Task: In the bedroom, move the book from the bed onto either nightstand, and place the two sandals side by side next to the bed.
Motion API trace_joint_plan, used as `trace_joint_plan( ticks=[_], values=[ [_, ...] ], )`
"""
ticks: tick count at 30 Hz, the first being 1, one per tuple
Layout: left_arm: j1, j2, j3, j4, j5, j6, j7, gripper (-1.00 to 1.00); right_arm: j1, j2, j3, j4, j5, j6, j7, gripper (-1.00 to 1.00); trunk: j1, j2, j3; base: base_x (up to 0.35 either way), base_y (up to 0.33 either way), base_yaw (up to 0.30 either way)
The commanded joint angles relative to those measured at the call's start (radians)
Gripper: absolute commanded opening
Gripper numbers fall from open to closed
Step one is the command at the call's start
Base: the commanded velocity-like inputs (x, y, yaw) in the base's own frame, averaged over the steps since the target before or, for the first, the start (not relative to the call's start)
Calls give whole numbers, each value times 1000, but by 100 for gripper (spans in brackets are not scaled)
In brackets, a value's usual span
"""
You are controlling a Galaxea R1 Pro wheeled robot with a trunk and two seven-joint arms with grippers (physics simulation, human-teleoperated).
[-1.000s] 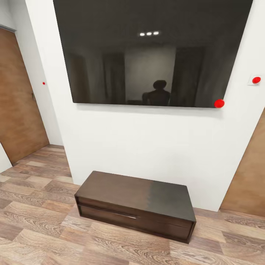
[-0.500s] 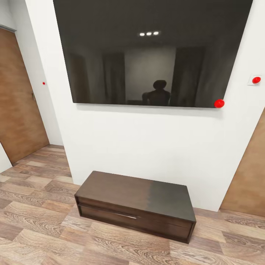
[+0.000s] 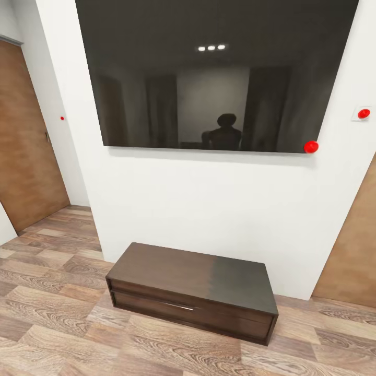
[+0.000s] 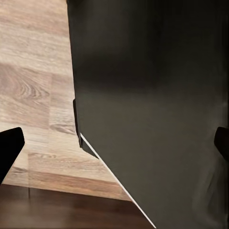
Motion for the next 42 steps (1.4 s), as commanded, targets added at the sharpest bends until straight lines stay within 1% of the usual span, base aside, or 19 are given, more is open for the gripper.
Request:
trace_joint_plan(
  ticks=[1,5,13,21,37,42],
  values=[
    [-3,-6,1,-6,0,2,0,100,-3,2,-2,-6,-3,-1,1,100,0,0,-1,0,0,0],
    [-11,-21,0,-29,1,2,1,100,-9,9,-2,-28,-6,-2,1,100,0,0,-1,0,0,0],
    [-16,-33,0,-49,1,2,2,100,-13,13,-2,-58,-8,-3,2,100,0,0,-1,0,0,12],
    [-19,-36,0,-52,1,-7,1,100,-13,14,-1,-59,-7,-2,5,100,0,0,-7,0,0,140],
    [-22,-43,-2,-52,1,-29,1,100,-14,14,1,-60,-6,-2,6,100,0,0,-24,0,0,194],
    [-22,-44,-2,-52,0,-36,1,100,-14,16,1,-60,-5,-3,6,100,0,0,-26,0,0,55]
  ],
)
